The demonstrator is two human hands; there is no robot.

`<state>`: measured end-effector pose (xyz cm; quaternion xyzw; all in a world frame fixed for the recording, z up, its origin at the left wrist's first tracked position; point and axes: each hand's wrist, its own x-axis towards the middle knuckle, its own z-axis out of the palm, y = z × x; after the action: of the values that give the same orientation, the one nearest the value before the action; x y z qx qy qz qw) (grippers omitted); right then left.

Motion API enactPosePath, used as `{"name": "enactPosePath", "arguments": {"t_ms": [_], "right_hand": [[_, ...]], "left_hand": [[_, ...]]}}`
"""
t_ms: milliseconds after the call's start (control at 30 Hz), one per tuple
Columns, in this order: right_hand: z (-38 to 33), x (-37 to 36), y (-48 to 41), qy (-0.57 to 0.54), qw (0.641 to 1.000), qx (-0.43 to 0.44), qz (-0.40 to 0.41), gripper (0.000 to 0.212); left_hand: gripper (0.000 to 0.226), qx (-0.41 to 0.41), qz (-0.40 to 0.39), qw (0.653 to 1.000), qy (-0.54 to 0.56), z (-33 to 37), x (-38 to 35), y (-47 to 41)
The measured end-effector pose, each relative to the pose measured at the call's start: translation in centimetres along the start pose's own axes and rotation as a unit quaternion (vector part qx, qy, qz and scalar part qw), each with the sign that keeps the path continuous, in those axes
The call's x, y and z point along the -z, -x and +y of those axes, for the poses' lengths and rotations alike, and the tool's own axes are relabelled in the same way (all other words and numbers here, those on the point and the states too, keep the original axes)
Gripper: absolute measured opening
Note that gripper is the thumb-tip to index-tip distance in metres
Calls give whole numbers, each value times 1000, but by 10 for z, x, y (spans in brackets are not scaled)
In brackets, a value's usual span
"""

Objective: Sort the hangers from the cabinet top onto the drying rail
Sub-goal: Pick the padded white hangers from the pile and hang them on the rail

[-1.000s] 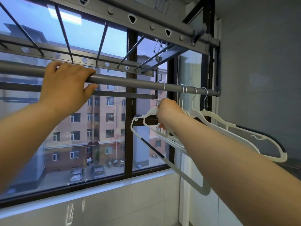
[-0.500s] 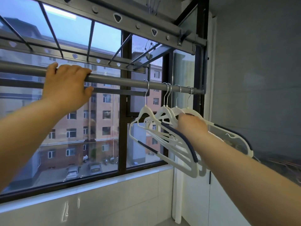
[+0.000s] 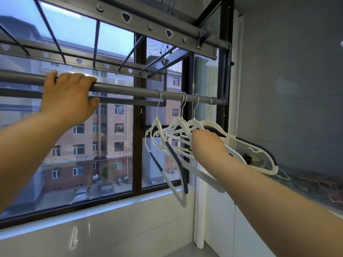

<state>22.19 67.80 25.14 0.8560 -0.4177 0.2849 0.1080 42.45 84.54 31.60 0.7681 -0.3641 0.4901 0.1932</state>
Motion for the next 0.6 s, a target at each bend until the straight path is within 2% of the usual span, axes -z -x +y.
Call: {"name": "enactPosePath", "arguments": {"t_ms": [167, 367, 600], "right_hand": [[-4, 4, 3, 21, 999, -4, 35, 25], [-8, 3, -1, -51, 993, -98, -49, 27], [-19, 5, 8, -82, 992, -95, -2, 20]], "left_hand": [[50, -15, 2, 1000, 5, -5, 4, 4], [51, -24, 7, 999, 24, -10, 6, 7], [53, -28, 6, 999, 36, -17, 4, 7]]}}
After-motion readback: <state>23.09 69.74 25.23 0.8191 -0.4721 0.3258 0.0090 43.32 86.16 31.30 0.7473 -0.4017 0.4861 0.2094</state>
